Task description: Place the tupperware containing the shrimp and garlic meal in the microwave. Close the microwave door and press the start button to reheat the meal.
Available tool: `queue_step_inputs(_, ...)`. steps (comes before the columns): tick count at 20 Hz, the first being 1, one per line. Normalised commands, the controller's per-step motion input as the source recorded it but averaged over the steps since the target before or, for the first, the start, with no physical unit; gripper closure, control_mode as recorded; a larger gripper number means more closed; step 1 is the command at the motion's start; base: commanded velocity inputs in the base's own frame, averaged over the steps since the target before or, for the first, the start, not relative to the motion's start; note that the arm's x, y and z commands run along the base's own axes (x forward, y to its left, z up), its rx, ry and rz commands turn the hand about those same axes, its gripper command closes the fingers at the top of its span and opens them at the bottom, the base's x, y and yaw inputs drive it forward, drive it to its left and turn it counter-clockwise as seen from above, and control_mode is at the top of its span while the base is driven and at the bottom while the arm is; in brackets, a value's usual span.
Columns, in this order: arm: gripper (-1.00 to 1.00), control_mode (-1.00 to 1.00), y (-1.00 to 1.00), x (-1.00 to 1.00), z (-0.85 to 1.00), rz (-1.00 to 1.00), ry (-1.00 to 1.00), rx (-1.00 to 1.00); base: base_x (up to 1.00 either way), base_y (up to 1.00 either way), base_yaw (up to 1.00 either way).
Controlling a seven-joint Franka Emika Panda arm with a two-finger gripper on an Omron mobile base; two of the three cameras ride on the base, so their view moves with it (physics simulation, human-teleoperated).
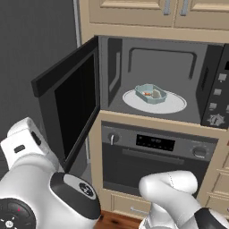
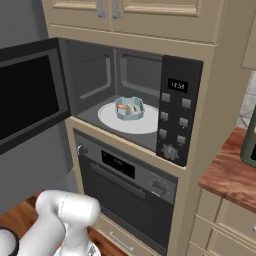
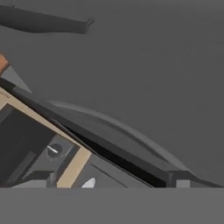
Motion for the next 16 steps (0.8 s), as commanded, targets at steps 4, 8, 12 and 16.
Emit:
queue_step_inputs(4, -1.0, -1.0, 0.17, 0.31, -0.14, 0.13, -0.1, 0.0, 0.0, 0.0, 0.0)
queue_step_inputs(8, -1.0, -1.0, 0.33, 0.24, -0.01, 0.02, -0.03, 0.0, 0.0, 0.0, 0.0)
queue_step_inputs(12, -1.0, -1.0, 0.38, 0.11, 0.0, 0.0, 0.0, 0.0, 0.0, 0.0, 0.0)
queue_step_inputs(16, -1.0, -1.0, 0.47, 0.05, 0.0, -0.02, 0.0, 0.0, 0.0, 0.0, 0.0)
